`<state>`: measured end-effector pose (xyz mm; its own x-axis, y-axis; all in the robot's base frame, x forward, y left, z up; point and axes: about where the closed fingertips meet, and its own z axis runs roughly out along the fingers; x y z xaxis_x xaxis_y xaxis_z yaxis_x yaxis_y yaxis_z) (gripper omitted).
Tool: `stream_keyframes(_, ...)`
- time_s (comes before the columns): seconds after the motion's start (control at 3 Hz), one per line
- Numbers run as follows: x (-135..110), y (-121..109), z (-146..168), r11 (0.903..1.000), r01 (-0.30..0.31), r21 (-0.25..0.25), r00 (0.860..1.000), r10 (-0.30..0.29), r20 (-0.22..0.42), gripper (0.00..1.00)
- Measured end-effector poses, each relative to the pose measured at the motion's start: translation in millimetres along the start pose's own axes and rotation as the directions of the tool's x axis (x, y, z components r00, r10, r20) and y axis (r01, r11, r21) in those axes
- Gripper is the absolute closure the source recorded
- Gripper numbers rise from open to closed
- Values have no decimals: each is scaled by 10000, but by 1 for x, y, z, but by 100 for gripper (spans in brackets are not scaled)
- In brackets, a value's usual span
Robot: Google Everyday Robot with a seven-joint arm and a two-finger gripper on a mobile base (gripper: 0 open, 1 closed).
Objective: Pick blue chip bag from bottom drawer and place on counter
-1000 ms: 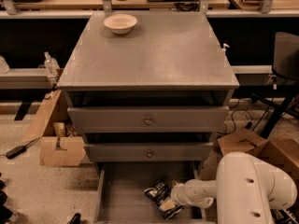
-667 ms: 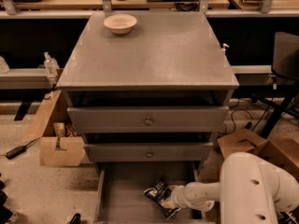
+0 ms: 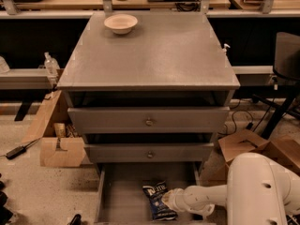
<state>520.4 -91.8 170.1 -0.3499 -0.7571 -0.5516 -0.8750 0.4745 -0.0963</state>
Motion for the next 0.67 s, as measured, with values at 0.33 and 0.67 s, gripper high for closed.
stream_keyframes(0.33, 0, 1, 1, 10000, 3, -21, 10000, -3, 4, 77)
stream_keyframes(0.67, -1, 2, 2, 10000, 4, -42, 10000, -4, 7, 53)
